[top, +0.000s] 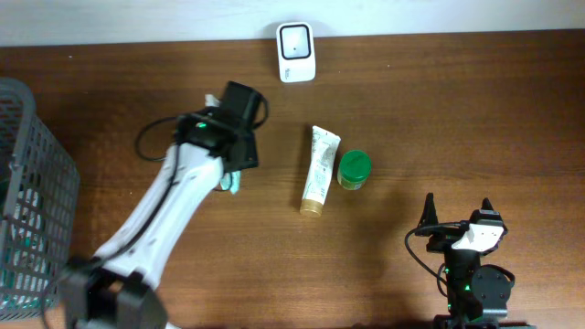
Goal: Scan the item barcode
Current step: 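Take the mint tissue pack from the basket and set it down, then carry the orange Kleenex pack out and place it left of tissues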
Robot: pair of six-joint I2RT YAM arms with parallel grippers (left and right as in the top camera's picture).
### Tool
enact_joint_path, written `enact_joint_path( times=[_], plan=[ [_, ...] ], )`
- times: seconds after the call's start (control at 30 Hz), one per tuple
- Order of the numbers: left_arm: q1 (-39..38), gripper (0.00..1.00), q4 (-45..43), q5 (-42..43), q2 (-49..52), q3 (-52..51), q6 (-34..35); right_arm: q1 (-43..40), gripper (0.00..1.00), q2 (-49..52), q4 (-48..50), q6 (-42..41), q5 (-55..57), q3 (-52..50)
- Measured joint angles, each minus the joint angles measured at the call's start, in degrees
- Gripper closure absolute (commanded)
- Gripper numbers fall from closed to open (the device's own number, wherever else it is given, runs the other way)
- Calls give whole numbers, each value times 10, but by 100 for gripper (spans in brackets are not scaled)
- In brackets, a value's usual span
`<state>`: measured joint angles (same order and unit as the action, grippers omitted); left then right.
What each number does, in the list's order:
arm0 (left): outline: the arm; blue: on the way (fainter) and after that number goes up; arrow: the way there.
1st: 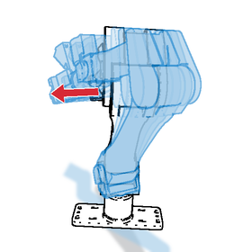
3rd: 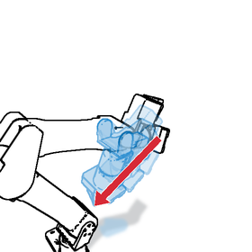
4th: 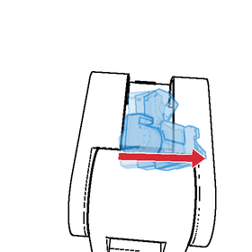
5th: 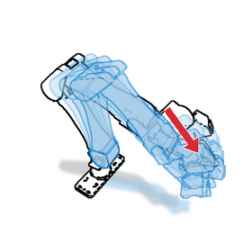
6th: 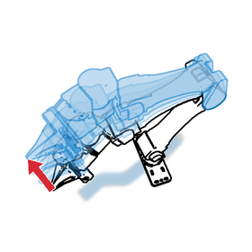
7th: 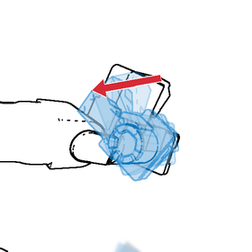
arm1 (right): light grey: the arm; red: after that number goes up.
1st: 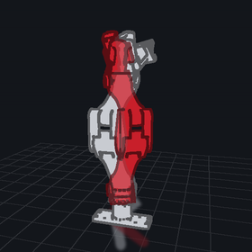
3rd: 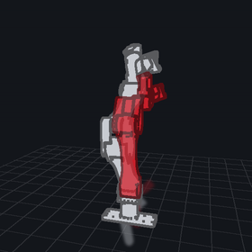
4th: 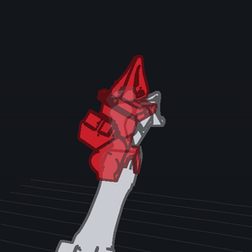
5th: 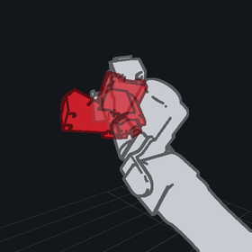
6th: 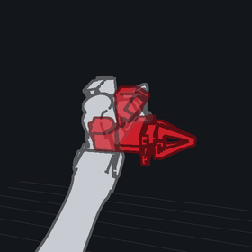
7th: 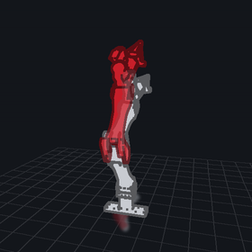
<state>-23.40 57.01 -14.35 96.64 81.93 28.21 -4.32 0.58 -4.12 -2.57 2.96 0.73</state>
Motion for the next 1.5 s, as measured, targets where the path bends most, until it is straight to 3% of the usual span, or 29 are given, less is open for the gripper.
enact_joint_path(
  times=[0.1, 0.13, 0.17, 0.23, 0.3, 0.43, 0.53, 0.63, 0.77, 0.97, 1.17, 1.33, 1.5],
  plan=[
    [-32, 100, -45, 13, 87, 0, 16, 0, 2, 0, 0, 0, 0, 0],
    [-38, 72, -58, 21, 106, -1, 17, 0, 2, 0, 0, 0, 0, 0],
    [-42, 52, -71, 31, 121, -1, 19, 0, 2, 0, 0, 0, 0, 0],
    [-45, 39, -87, 45, 131, -1, 23, 0, 2, 0, 0, 0, 0, 0],
    [-45, 35, -94, 51, 131, -1, 21, 0, 2, 0, 0, 0, 0, 0],
    [-44, 34, -85, 60, 131, 36, -11, 0, 2, 0, 0, 0, 0, 0],
    [-31, 26, -25, 65, 120, 126, -53, 0, 2, 0, 0, 0, 0, 0],
    [33, 26, 42, 68, 56, 243, -94, 0, 2, 0, 0, 0, 0, 0],
    [151, 27, 80, 61, -39, 302, -124, 0, 2, 0, 0, 0, 0, 0],
    [445, 27, 133, 55, -87, 303, -126, 0, 2, 0, 0, 0, 0, 0],
    [705, 27, 38, 51, -62, 199, -87, 0, 2, 0, 0, 0, 0, 0],
    [794, 41, 27, 47, 51, 153, -137, 0, 2, 0, 0, 0, 0, 0],
    [839, 40, 43, 13, 121, 140, -163, 0, 2, 0, 0, 0, 0, 0]
  ],
)
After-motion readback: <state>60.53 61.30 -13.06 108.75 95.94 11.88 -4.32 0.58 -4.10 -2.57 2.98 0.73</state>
